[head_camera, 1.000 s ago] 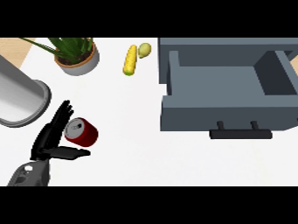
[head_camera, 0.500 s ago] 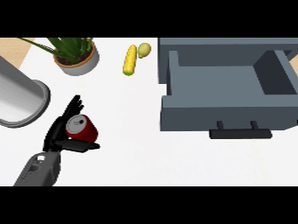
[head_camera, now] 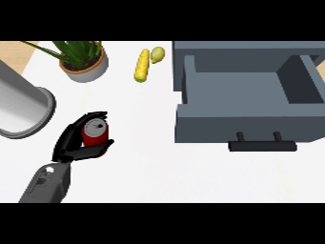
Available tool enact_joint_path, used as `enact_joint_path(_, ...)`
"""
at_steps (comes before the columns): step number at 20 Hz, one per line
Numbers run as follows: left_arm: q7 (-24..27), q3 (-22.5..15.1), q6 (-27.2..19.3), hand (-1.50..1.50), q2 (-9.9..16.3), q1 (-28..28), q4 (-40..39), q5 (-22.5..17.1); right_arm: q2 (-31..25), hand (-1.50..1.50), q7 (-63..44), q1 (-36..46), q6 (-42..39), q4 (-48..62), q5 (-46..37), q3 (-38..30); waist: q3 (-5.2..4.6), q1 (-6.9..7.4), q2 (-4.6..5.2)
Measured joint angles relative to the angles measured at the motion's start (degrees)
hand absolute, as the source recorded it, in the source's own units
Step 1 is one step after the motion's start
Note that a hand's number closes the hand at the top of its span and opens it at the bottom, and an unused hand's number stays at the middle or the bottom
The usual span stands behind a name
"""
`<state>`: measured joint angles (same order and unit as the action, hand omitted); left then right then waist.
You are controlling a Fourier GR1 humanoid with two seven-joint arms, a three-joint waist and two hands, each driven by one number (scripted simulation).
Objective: Pick up the can, place it into the drawer and close the drawer
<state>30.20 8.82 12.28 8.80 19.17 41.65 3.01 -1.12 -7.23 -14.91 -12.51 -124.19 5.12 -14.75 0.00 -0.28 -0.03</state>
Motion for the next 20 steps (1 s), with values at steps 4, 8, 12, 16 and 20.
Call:
enact_joint_path(4,-1.0,-0.6,0.9,1.5,-1.5,-0.7,2.0,-1.3,-0.5,-1.5,-0.4,-0.5,0.1,-1.1,1.3,-0.5,0.01,0.03,-0.02)
enact_joint_path(8,-2.6,-1.3,1.9,1.5,-2.8,-0.8,3.7,-2.3,0.5,-1.5,1.4,-1.1,0.9,-0.6,-0.3,1.0,0.0,0.04,0.0)
enact_joint_path(12,-5.3,-1.8,2.8,1.5,-3.4,-1.1,8.3,-3.9,0.3,-1.5,0.1,-1.9,0.6,-2.3,0.9,0.3,0.0,0.06,-0.03)
enact_joint_path(16,-7.7,1.1,-1.9,1.5,-3.7,-2.0,12.1,-5.9,0.0,-1.5,0.2,-2.8,-0.2,-3.0,2.2,-0.8,0.01,0.18,-0.07)
enact_joint_path(20,-9.4,3.5,-6.5,1.5,-3.6,-3.1,16.3,-7.3,0.1,-1.5,1.5,-2.6,-0.6,-1.4,1.9,-1.0,0.01,0.31,-0.07)
